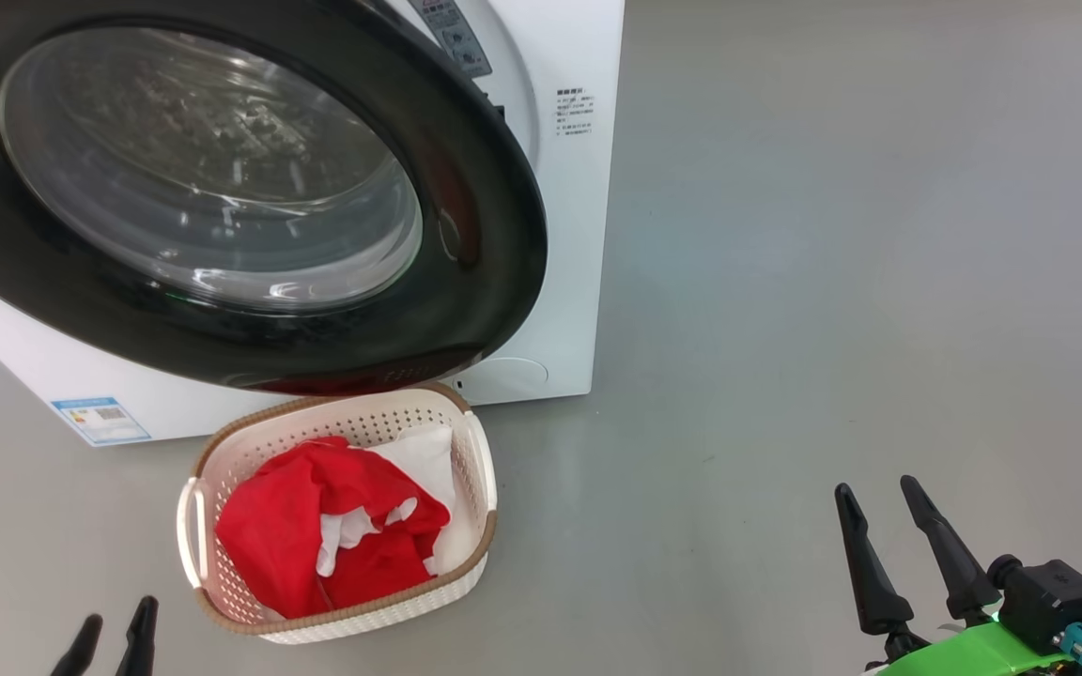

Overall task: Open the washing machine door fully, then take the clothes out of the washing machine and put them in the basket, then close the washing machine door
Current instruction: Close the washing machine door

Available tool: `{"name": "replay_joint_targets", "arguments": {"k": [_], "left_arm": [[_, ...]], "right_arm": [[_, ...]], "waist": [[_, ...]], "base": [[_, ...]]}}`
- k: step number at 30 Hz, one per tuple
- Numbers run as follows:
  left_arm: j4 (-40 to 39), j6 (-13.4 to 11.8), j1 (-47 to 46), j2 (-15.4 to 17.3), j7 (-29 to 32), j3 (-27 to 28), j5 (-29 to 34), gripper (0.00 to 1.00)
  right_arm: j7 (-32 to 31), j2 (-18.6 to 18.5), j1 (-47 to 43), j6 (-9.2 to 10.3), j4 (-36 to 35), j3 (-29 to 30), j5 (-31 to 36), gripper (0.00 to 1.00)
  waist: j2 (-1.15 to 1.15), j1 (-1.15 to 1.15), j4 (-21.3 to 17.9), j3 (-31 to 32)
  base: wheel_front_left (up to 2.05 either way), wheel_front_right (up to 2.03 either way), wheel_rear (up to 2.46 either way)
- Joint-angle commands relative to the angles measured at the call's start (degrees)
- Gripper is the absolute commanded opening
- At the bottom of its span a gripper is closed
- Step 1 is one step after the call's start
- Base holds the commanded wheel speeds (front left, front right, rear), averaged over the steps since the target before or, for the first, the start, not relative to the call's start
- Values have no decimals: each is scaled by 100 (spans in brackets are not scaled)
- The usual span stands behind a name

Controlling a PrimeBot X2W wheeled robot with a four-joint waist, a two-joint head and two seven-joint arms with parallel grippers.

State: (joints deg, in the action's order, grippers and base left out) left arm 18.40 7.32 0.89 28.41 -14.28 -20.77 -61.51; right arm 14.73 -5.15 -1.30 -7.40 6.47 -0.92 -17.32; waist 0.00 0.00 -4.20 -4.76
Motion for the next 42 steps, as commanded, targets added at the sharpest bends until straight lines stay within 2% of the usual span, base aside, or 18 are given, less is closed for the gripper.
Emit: {"name": "replay_joint_targets", "arguments": {"k": [1,10,11,15,20,30,42], "left_arm": [[-20,17,-146,62,-70,413,390,100],[-321,17,209,-742,-71,1438,2513,100],[-321,17,209,-742,-71,1438,2513,100],[-582,17,348,-1118,-71,1914,3238,100],[-888,17,469,-1409,-72,2249,3924,100],[-1041,17,548,-1755,-72,2534,4285,100],[-1217,17,512,-1813,-72,2621,4311,100]], "right_arm": [[27,-58,-24,-9,-159,-90,-14,100],[27,-75,-80,-9,-169,-48,-25,100],[27,-75,-80,-9,-169,-48,-25,100],[27,-80,-115,-9,-170,-23,-34,100],[27,-83,-147,-9,-177,-10,-33,100],[27,-104,-214,-9,-87,-45,32,100],[27,-101,-224,-9,-159,-15,63,100]], "waist": [[0,0,4,15],[0,0,-8,87],[0,0,-8,87],[0,0,1,113],[0,0,12,113],[0,0,28,129],[0,0,34,136]], "base": [[0,0,0],[0,0,0],[0,0,0],[0,0,0],[0,0,0],[0,0,0],[0,0,0]]}}
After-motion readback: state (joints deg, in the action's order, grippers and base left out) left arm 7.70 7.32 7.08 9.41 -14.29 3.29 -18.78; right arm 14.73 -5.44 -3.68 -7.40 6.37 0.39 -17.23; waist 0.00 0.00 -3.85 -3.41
